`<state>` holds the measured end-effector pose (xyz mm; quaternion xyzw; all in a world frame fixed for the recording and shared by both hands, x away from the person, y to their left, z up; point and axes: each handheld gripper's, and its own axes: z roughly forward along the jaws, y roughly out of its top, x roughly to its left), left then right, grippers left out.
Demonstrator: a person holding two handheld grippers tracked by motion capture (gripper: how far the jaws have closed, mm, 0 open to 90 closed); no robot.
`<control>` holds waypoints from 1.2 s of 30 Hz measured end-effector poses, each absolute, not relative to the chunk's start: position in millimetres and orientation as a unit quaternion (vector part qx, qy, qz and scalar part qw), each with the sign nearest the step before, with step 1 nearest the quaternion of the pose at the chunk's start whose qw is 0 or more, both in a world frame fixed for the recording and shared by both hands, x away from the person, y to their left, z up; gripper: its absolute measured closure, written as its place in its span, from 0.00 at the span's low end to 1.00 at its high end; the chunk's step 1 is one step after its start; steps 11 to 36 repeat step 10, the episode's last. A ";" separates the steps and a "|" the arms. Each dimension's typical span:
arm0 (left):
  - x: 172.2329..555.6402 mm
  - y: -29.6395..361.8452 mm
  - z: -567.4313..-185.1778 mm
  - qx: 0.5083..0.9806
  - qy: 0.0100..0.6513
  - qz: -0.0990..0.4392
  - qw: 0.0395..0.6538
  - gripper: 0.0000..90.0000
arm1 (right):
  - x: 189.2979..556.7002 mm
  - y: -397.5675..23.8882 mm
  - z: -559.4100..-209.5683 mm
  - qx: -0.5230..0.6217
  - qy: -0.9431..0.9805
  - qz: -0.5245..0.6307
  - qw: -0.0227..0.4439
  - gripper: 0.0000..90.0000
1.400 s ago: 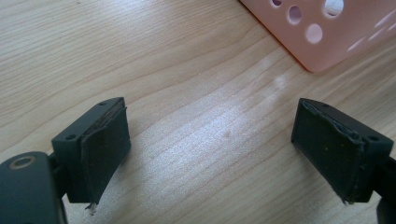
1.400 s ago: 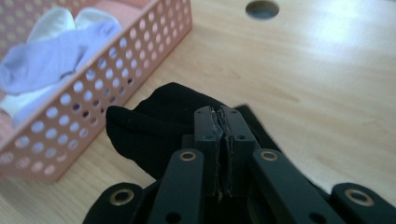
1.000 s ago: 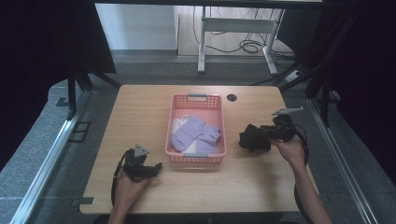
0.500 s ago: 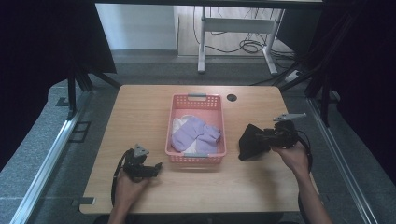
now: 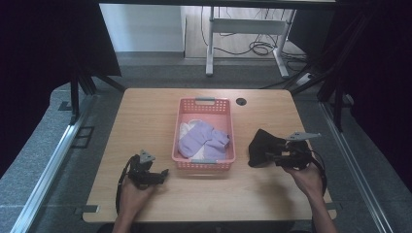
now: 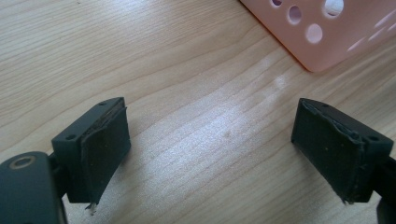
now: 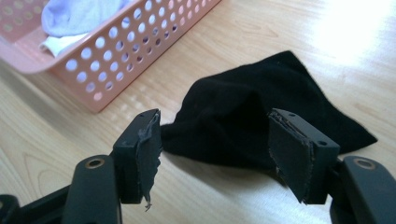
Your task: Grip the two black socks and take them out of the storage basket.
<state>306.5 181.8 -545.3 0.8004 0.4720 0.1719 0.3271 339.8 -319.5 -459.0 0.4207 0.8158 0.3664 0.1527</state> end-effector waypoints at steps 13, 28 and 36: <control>306.5 181.8 -545.3 0.801 0.472 0.172 0.327 0.12 | 323.1 -320.6 -481.1 0.423 0.822 0.342 0.166 0.33; 306.5 181.8 -545.3 0.801 0.472 0.172 0.327 0.12 | 323.1 -320.6 -481.1 0.423 0.822 0.342 0.166 0.33; 306.5 181.8 -545.3 0.801 0.472 0.172 0.327 0.12 | 323.1 -320.6 -481.1 0.423 0.822 0.342 0.166 0.33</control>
